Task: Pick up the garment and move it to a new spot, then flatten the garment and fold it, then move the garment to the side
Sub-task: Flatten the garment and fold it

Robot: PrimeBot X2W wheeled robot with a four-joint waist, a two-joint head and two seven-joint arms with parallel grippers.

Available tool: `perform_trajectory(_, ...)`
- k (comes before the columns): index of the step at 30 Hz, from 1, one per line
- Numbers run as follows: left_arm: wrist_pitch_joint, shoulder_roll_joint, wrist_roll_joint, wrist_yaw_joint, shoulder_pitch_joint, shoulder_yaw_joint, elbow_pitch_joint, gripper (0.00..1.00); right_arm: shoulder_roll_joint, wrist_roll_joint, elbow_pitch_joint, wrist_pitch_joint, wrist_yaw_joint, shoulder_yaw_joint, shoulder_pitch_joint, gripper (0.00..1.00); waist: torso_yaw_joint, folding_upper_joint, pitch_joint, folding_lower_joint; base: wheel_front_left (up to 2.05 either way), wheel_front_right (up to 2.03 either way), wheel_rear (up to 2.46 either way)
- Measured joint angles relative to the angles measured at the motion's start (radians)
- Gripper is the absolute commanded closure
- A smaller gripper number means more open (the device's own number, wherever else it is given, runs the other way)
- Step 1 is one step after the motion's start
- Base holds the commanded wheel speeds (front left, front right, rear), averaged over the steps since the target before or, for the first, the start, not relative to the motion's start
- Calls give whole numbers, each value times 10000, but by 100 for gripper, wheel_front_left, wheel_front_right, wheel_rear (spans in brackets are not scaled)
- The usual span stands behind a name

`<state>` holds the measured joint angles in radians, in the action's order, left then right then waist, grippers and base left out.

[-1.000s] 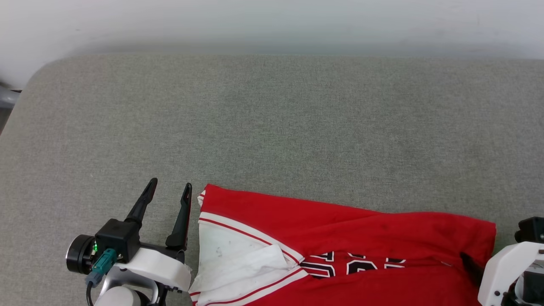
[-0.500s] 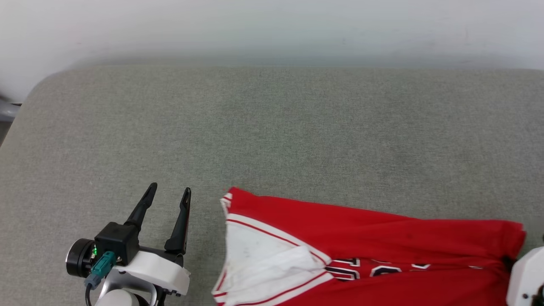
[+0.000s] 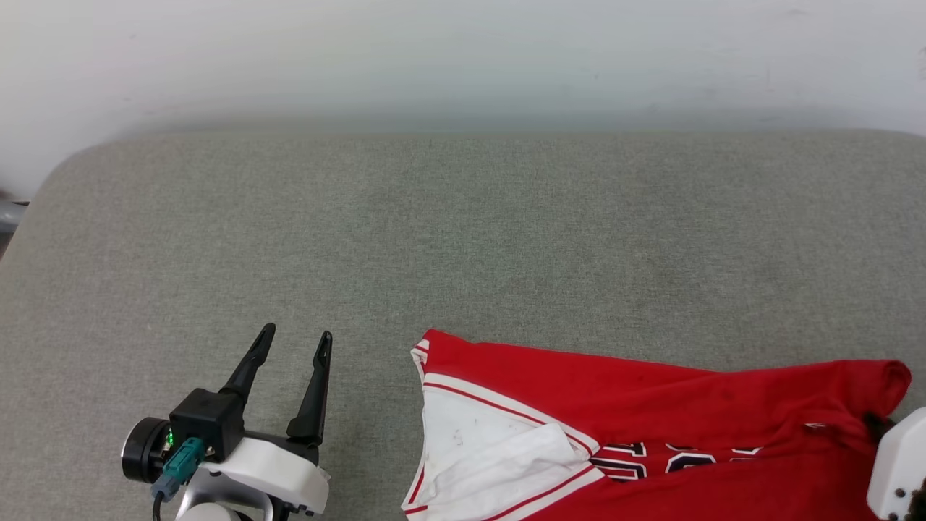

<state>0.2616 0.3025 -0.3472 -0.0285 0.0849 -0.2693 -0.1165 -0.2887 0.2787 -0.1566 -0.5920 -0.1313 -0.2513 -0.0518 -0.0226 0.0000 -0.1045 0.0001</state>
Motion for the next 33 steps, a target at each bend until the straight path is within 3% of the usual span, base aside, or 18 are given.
perform_trajectory(12,12,-230,86,161,-318,188,-134,0,1060,1072,2184,-1592,2,1308,965,100,20,0,617,-1,0,0,0)
perform_trajectory(18,12,-322,130,219,-485,265,-148,0,1904,1613,2715,-2069,2,2000,1014,100,-39,0,940,-2,0,0,0)
perform_trajectory(25,12,-370,192,343,-581,364,-165,0,2343,2477,2594,-2100,4,2499,701,100,-236,0,1101,-2,0,0,0)
perform_trajectory(33,12,-468,337,464,-599,435,-180,0,2372,4706,1041,-665,4,4385,-36,100,-594,0,1023,-1,0,0,0)
